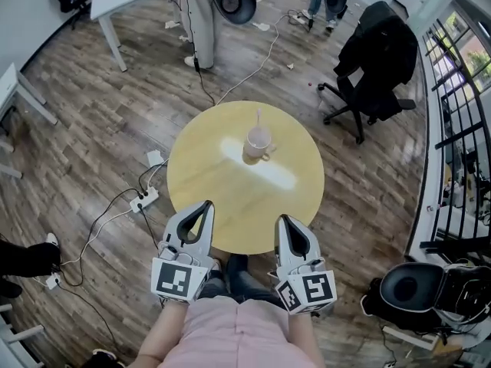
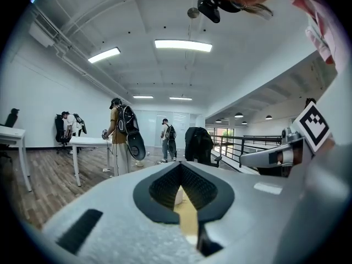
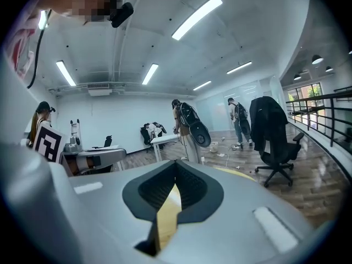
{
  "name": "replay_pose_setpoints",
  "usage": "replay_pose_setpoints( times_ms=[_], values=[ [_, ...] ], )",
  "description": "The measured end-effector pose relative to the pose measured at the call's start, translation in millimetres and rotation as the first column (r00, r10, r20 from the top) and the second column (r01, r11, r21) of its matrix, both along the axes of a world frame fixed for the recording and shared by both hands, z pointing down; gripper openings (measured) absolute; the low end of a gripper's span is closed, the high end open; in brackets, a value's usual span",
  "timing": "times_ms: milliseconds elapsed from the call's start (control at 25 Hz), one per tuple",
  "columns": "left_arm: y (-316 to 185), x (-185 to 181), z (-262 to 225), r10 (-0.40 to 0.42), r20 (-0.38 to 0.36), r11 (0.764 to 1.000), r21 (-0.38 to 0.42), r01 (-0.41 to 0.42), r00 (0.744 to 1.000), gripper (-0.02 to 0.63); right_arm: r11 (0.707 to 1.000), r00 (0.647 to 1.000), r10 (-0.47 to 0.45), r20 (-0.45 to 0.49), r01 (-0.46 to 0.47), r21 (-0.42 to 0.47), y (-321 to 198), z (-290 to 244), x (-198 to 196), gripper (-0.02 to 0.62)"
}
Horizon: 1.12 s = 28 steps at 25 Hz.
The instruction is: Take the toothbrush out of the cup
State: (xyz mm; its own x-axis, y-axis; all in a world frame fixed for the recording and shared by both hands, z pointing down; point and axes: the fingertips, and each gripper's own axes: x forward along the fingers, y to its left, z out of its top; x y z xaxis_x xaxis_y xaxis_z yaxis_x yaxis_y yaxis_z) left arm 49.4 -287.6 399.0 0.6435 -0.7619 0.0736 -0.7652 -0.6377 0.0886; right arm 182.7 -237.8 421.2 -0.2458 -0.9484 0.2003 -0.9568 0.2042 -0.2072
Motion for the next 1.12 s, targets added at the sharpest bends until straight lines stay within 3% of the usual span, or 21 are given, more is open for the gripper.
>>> replay_pose_setpoints(
  times_ms=[320,720,840,1000,1120],
  values=[
    [-59,42,0,-0.038,0.0,0.999,0.034,0.038,0.999,-0.005,0.997,0.997,-0.078,-0.023,0.078,0.025,-75,-2,37,0.003],
    [-127,56,23,-0.025,0.021,1.0,0.006,0.025,0.999,-0.005,0.995,0.993,-0.1,-0.063,0.1,-0.018,-167,24,39,0.003],
    [-146,62,33,-0.02,0.021,1.0,-0.01,0.02,1.0,-0.005,0.991,0.989,-0.123,-0.084,0.118,-0.066,-202,47,39,0.008],
    [-167,69,43,-0.023,0.003,0.999,-0.049,0.023,1.0,-0.005,0.976,0.979,-0.17,-0.115,0.151,-0.156,-245,85,38,0.062],
    [-179,70,53,-0.026,-0.003,0.997,-0.077,0.026,1.0,-0.005,0.952,0.974,-0.208,-0.085,0.181,-0.246,-271,121,35,0.117]
  ],
)
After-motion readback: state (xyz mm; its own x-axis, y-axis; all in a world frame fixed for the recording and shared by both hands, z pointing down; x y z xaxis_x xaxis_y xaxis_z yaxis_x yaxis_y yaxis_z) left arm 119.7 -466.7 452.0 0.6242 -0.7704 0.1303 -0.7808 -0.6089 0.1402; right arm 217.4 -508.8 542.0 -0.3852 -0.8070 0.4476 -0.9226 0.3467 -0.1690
